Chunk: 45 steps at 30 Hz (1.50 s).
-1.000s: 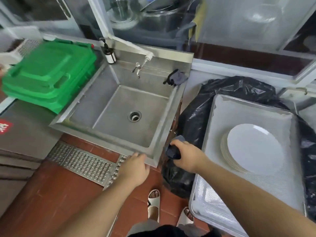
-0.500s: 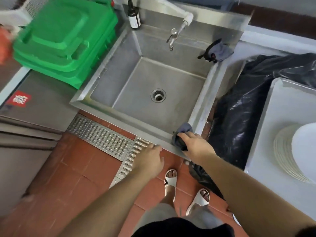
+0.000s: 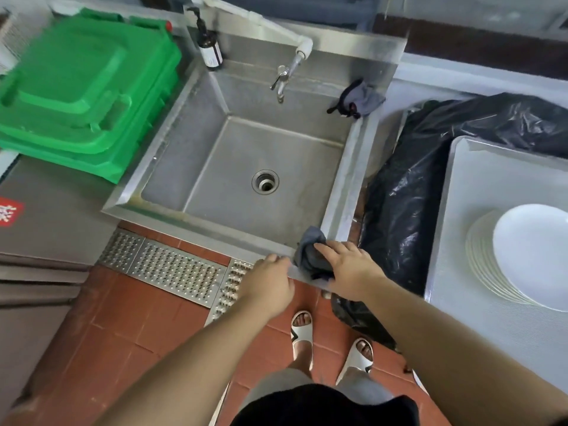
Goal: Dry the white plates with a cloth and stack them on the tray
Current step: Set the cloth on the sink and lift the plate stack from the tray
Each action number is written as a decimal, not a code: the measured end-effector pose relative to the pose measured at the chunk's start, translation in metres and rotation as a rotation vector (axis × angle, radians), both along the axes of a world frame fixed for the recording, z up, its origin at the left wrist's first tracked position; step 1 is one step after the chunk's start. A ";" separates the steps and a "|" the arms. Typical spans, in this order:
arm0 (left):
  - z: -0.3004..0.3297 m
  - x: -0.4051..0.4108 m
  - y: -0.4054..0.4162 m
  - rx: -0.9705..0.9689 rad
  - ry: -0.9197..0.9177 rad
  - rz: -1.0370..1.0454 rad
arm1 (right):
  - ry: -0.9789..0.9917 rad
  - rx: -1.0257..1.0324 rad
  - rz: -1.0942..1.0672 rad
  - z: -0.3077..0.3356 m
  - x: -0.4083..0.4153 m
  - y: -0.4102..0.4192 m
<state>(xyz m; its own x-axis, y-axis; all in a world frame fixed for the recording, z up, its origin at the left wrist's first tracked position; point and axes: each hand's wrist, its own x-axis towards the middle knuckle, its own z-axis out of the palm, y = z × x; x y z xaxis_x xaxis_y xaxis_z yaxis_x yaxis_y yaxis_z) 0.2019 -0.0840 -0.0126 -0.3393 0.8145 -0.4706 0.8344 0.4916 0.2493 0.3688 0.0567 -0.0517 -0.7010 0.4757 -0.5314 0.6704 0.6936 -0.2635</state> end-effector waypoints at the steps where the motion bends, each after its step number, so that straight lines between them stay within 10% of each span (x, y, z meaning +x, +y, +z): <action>1: 0.003 0.001 0.003 0.004 0.003 -0.016 | 0.002 0.002 -0.021 0.005 0.006 0.000; 30: 0.057 0.312 0.044 0.068 0.149 -0.396 | -0.067 0.087 -0.581 0.094 0.409 -0.021; 45: 0.049 0.318 0.127 0.159 0.000 -0.271 | 0.369 -0.228 -1.252 0.086 0.433 0.075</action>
<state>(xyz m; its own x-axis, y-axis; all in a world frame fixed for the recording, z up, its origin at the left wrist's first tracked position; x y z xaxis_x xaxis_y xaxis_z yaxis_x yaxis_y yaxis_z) 0.5195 0.0434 0.0359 -0.0993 0.9388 -0.3298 0.9297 0.2056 0.3054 0.8021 0.1315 0.0343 0.0239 0.8285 -0.5595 0.6852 -0.4211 -0.5943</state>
